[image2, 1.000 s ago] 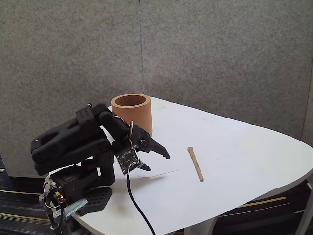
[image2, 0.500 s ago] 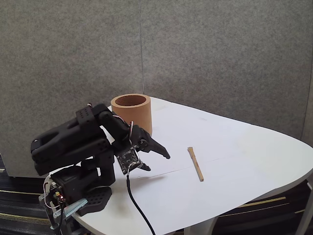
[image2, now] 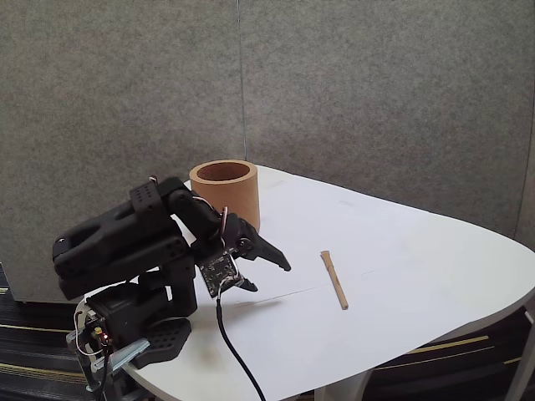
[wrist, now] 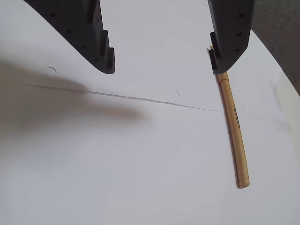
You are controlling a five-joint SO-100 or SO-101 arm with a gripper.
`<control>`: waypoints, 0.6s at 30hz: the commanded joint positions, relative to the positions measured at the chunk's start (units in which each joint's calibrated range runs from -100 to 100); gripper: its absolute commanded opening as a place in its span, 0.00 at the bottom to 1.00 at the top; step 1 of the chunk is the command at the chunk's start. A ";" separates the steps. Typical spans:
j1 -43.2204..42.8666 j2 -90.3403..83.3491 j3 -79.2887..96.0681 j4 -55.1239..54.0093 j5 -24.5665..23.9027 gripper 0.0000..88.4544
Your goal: Grab the pen and put it in the pen holder.
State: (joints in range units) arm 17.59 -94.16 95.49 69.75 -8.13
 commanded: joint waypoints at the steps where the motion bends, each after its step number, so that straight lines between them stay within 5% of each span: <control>1: 0.20 -0.15 -0.27 -0.34 -0.05 0.32; 18: -0.17 -0.15 -0.27 -0.34 0.21 0.32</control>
State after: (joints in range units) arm 17.52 -94.16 95.49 69.75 -8.13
